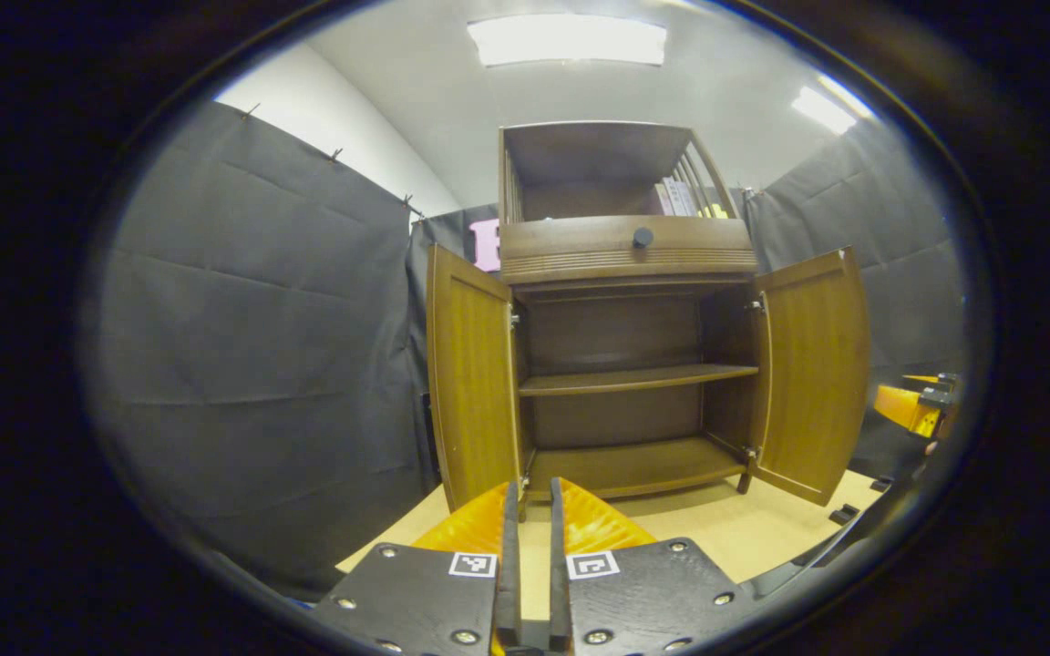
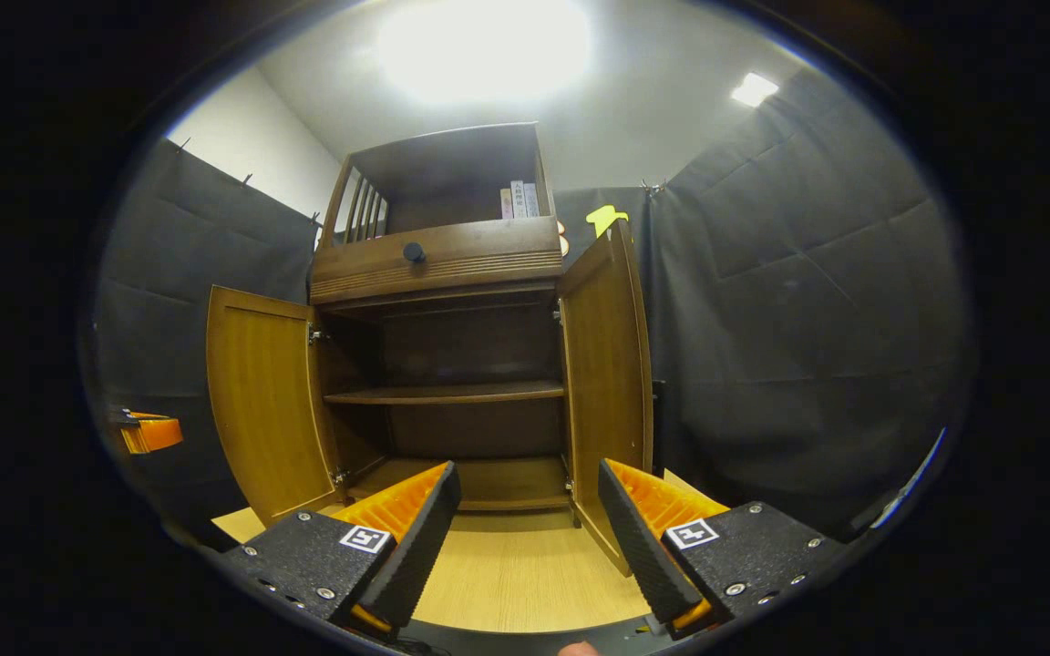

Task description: Open the right door of the double-door shoe cabinet with the right hand, and open the left door with the left hand.

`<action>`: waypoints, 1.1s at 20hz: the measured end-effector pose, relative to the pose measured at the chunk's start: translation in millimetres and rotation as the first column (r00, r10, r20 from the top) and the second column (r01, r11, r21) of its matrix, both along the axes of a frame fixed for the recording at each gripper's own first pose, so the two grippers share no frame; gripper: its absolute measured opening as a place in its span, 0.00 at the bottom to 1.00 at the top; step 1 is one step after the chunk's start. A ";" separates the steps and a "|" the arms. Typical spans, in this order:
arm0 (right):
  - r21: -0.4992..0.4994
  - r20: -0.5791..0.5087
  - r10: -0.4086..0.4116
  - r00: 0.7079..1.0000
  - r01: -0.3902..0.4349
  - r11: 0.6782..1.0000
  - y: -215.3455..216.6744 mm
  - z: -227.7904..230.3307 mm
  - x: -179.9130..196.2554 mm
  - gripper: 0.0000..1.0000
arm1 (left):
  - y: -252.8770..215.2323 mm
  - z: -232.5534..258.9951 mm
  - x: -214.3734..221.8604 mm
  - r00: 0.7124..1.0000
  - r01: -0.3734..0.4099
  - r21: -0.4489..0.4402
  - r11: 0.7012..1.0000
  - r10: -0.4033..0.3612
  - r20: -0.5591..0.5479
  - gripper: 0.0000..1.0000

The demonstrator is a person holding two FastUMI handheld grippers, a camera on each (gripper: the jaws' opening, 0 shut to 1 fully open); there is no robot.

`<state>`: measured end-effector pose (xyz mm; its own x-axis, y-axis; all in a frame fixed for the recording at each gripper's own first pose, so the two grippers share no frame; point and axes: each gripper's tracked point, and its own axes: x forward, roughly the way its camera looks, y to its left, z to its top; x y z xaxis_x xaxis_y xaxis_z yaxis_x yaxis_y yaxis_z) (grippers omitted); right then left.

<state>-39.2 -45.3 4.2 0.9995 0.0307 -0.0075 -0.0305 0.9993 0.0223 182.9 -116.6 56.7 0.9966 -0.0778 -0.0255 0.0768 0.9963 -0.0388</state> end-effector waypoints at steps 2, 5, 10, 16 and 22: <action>0.005 0.008 -0.006 1.000 0.006 1.000 -1.0 2.7 -2.9 0.94 | 2.1 -2.0 -4.8 1.000 -0.009 0.010 1.000 0.009 -0.006 0.10; 0.009 0.007 -0.007 1.000 0.007 1.000 -0.8 3.3 -3.7 0.94 | -0.8 -2.0 -9.7 1.000 0.009 0.010 1.000 -0.009 -0.008 0.23; 0.021 -0.003 0.006 1.000 -0.006 1.000 6.2 1.2 -8.2 0.94 | 6.2 -7.5 -12.7 1.000 -0.014 0.028 1.000 0.014 -0.015 0.53; 0.009 -0.016 0.007 1.000 -0.007 1.000 9.1 -4.2 -9.7 0.94 | 9.4 -7.2 -15.6 1.000 -0.029 0.042 0.999 0.029 -0.012 0.89; 0.013 -0.014 -0.002 1.000 0.002 1.000 7.7 -3.2 -6.6 0.94 | 15.7 -3.6 -14.5 0.999 -0.045 0.049 0.998 0.045 -0.001 0.89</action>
